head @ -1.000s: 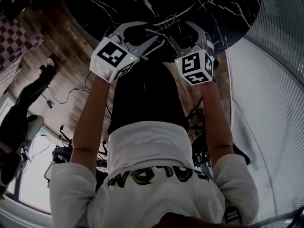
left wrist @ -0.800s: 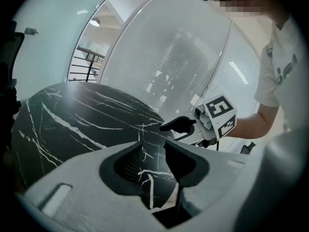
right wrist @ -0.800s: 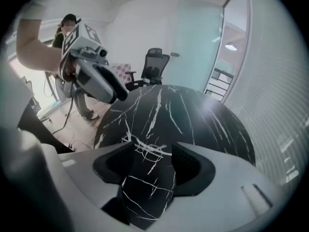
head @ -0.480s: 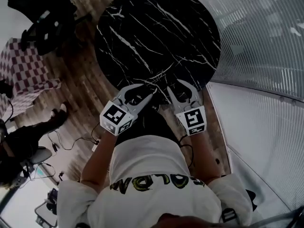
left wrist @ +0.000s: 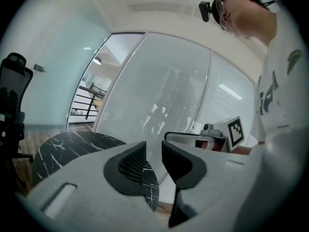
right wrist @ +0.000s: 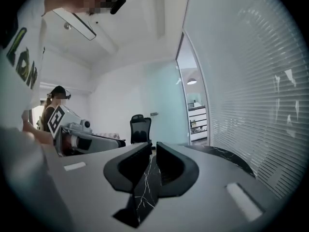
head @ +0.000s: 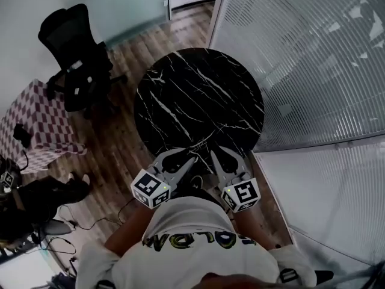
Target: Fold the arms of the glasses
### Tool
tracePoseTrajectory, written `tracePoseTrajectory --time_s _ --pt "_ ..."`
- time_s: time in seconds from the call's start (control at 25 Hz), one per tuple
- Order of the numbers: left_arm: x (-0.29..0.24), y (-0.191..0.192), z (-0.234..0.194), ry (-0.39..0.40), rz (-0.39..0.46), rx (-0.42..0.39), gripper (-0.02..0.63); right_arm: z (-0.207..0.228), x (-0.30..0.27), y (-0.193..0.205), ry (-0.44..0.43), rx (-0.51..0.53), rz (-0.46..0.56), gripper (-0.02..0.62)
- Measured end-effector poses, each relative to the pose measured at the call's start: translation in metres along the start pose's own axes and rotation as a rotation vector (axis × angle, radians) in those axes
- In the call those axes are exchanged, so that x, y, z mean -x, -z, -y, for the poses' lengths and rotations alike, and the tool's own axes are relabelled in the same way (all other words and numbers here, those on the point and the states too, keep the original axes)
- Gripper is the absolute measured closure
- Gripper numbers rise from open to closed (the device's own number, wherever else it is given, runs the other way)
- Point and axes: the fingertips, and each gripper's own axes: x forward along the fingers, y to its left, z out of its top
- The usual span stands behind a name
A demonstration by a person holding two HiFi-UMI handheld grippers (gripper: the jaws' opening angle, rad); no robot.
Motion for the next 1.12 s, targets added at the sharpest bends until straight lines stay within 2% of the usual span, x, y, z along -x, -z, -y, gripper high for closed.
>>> tracePoseTrajectory --time_s 0.16,0.4,0.68,0.84,1.12 --pt "0.009 -0.013 0.016 0.009 0.04 -0.017 0.53 -0.017 0.009 -0.023 -0.012 0.0 0.051 0.563" --pt "0.015 -0.022 0.025 -0.07 0.129 -0.026 0.588 -0.035 0.017 -0.024 -0.044 0.003 0.064 0.592" --pt "0.011 -0.017 0.039 -0.044 0.128 -0.033 0.6 -0.044 0.022 -0.033 -0.047 0.02 0.093 0.592" --pt "0.013 -0.016 0.037 -0.058 0.131 -0.04 0.6 -0.045 0.023 -0.03 -0.056 0.021 0.096 0.592" --pt "0.014 -0.013 0.034 -0.051 0.128 -0.018 0.6 -0.047 0.02 -0.027 -0.07 0.031 0.085 0.592"
